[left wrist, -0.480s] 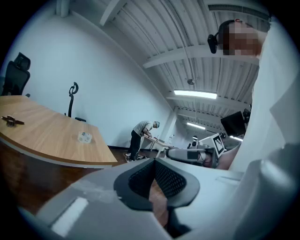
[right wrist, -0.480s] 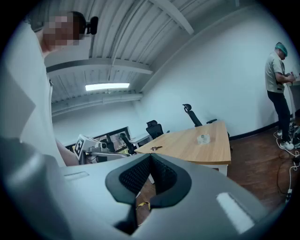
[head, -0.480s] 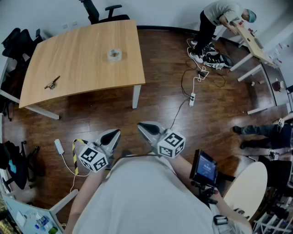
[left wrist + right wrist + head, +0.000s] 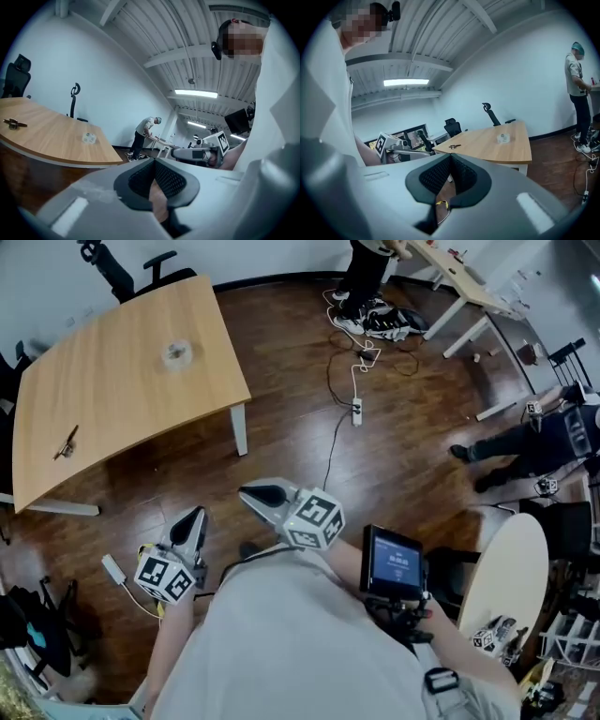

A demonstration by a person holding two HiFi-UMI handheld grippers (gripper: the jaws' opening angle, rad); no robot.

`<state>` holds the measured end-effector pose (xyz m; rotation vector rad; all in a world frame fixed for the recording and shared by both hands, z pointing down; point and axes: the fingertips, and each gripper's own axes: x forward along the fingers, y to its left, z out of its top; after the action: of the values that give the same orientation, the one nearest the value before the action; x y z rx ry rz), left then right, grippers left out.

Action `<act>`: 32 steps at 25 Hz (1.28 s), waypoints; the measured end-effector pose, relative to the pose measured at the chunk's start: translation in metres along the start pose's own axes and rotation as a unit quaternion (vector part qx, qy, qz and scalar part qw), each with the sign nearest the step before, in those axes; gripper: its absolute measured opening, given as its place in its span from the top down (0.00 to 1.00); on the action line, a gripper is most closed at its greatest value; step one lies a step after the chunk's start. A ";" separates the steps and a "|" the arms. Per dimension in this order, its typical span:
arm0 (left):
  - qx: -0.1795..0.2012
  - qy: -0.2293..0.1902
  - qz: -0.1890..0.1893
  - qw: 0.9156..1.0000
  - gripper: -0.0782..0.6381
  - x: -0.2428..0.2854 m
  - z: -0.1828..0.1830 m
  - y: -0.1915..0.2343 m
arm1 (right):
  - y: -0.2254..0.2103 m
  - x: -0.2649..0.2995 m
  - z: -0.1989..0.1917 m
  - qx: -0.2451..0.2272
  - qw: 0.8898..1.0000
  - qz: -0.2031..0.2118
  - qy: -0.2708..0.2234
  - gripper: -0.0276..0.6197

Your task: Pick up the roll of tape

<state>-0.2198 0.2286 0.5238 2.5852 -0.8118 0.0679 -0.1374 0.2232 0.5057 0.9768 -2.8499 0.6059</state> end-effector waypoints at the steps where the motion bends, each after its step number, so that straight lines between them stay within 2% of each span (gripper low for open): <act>1: 0.002 0.002 -0.002 1.000 0.89 0.004 0.000 0.000 | -0.003 -0.001 0.000 0.000 1.000 0.000 -0.001 0.95; 6: 0.000 0.014 -0.004 1.000 0.88 0.037 -0.008 -0.003 | -0.029 -0.019 -0.003 0.012 1.000 -0.002 0.000 0.95; 11: -0.002 0.024 -0.001 1.000 0.88 0.063 0.000 0.009 | -0.061 -0.008 0.002 0.026 1.000 0.000 0.001 0.95; 16: 0.003 0.029 0.015 0.999 0.88 0.111 0.015 0.015 | -0.105 -0.013 0.020 0.027 0.999 0.023 -0.003 0.95; 26: 0.033 0.054 0.025 0.998 0.88 0.218 0.038 0.004 | -0.202 -0.057 0.059 0.015 0.999 0.032 -0.022 0.95; 32: 0.043 0.059 0.057 0.996 0.88 0.220 0.055 0.025 | -0.225 -0.044 0.069 0.017 0.999 0.039 -0.024 0.95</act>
<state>-0.0556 0.0695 0.5210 2.5833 -0.9311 0.2925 0.0373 0.0601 0.5110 0.9001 -2.9407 0.6484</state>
